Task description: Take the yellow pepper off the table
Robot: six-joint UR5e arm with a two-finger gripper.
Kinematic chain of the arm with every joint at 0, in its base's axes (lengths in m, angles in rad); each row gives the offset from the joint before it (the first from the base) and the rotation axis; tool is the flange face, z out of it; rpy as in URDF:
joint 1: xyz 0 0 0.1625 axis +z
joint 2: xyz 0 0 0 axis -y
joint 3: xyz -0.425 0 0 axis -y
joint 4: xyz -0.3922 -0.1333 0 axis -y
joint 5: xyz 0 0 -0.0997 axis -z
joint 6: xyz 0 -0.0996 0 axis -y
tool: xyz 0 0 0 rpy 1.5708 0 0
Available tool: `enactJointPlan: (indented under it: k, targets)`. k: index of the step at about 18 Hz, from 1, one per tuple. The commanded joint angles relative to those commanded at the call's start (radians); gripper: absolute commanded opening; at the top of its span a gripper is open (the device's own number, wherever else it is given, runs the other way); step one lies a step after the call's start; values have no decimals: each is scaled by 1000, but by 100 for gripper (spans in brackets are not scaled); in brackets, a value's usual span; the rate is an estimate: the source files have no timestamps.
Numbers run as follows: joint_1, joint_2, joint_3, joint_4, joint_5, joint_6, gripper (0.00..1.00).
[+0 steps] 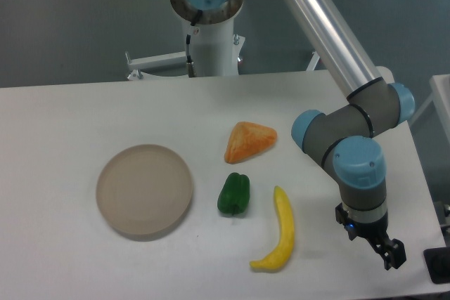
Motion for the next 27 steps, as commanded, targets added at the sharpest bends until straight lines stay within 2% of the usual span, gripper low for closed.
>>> enactJointPlan:
  k: [5, 11, 14, 18, 22, 27]
  targets:
    - [0, 6, 0, 0, -2, -2, 100]
    - [2, 89, -58, -11, 2, -2, 100]
    - [12, 175, -141, -34, 2, -3, 100]
    - [35, 290, -248, -115, -1, -3, 100]
    - [132, 409, -366, -207, -73, 9, 100]
    - [261, 512, -512, -215, -242, 17, 100]
